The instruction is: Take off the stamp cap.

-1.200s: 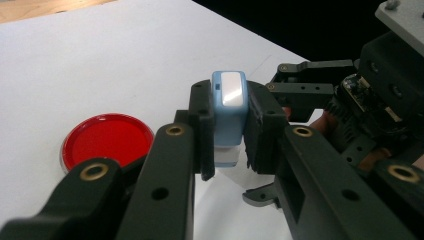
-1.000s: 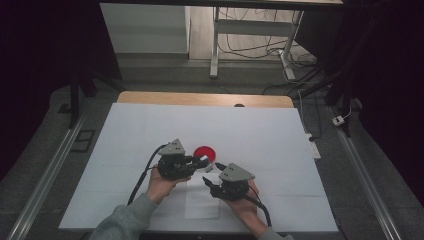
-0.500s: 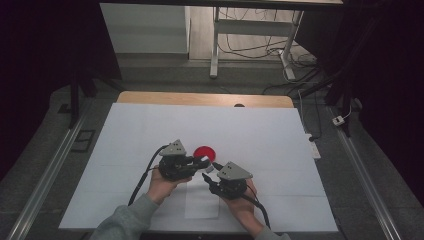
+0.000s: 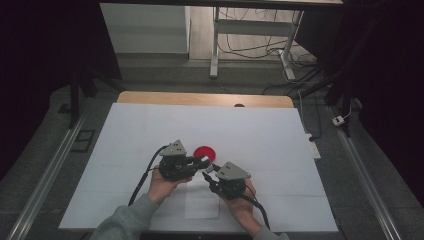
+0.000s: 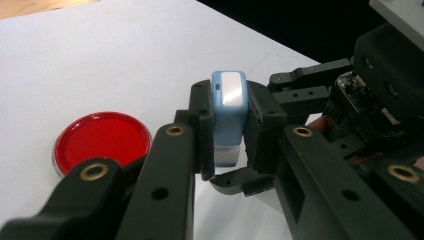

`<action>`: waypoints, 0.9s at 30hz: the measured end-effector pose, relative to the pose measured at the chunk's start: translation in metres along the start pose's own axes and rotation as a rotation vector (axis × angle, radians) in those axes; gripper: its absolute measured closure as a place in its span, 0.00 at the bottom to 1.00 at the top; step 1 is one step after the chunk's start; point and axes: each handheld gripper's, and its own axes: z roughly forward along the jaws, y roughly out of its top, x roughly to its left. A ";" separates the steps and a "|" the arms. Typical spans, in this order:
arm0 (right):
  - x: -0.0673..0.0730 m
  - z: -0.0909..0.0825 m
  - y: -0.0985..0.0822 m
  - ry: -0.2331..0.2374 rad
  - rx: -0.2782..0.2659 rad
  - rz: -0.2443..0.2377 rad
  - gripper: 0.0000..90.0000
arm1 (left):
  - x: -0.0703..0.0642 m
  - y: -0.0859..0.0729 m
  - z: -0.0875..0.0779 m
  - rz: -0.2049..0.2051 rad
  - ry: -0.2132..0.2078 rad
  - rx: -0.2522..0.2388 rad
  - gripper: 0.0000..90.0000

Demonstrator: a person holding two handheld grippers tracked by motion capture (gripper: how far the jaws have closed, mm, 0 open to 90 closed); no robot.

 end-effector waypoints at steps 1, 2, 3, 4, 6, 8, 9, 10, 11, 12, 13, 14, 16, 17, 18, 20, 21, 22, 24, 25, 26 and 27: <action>0.000 0.000 0.000 0.001 0.000 0.001 0.66 | 0.000 0.000 0.000 0.001 -0.001 0.000 0.84; 0.000 0.000 0.000 0.002 0.000 0.002 0.67 | 0.000 0.000 0.000 0.000 -0.001 -0.001 0.84; 0.000 0.000 0.000 0.002 0.001 0.002 0.67 | 0.000 0.000 0.000 -0.001 -0.001 -0.001 0.84; 0.000 0.000 0.000 0.001 0.000 0.001 0.68 | 0.000 0.000 0.000 -0.001 -0.001 -0.001 0.84; 0.000 0.000 0.000 -0.001 0.000 0.001 0.69 | 0.000 0.000 0.000 -0.002 -0.001 0.000 0.84; -0.001 0.000 0.000 -0.003 -0.001 0.001 0.69 | 0.000 0.000 0.001 -0.001 -0.002 0.002 0.84; -0.001 0.000 0.000 -0.004 -0.001 0.000 0.69 | -0.001 -0.001 0.001 -0.001 -0.002 0.002 0.84; -0.001 0.000 0.000 -0.005 0.000 0.000 0.69 | -0.001 -0.001 0.001 0.001 -0.001 0.003 0.84; -0.001 0.000 0.000 -0.005 0.000 0.001 0.69 | -0.001 -0.001 0.002 0.000 0.000 0.004 0.84; -0.001 0.000 0.000 -0.006 0.001 0.001 0.69 | -0.001 -0.001 0.002 0.000 0.000 0.005 0.84; -0.001 0.000 0.000 -0.008 0.000 0.000 0.69 | -0.001 -0.001 0.002 -0.001 0.000 0.004 0.84; 0.000 0.000 0.000 -0.009 0.001 0.000 0.70 | -0.001 -0.001 0.002 -0.001 0.001 0.004 0.84; 0.000 0.000 0.000 -0.011 0.002 -0.001 0.71 | -0.001 -0.002 0.003 -0.002 0.002 0.004 0.84; 0.000 0.000 0.000 -0.011 0.004 -0.002 0.71 | -0.001 -0.002 0.003 -0.001 0.003 0.005 0.84; 0.000 0.000 0.000 -0.009 0.012 -0.004 0.71 | -0.001 -0.002 0.003 0.001 0.005 0.006 0.84; 0.000 0.000 -0.001 -0.014 0.016 -0.009 0.71 | -0.001 -0.002 0.004 0.000 0.006 0.007 0.84; 0.000 0.000 -0.001 -0.016 0.017 -0.011 0.72 | -0.002 -0.003 0.004 0.000 0.008 0.006 0.84; 0.000 0.000 -0.001 -0.017 0.018 -0.011 0.72 | -0.002 -0.003 0.004 0.000 0.009 0.006 0.84; 0.000 0.000 -0.001 -0.018 0.021 -0.017 0.72 | -0.002 -0.003 0.005 0.002 0.013 0.005 0.84; 0.000 0.000 -0.001 -0.019 0.022 -0.019 0.72 | -0.003 -0.003 0.005 0.001 0.015 0.004 0.84; 0.000 0.000 -0.002 -0.019 0.022 -0.019 0.72 | -0.003 -0.004 0.005 0.001 0.018 0.003 0.84; -0.001 0.000 -0.002 -0.018 0.020 -0.018 0.72 | -0.003 -0.004 0.006 0.002 0.019 0.002 0.84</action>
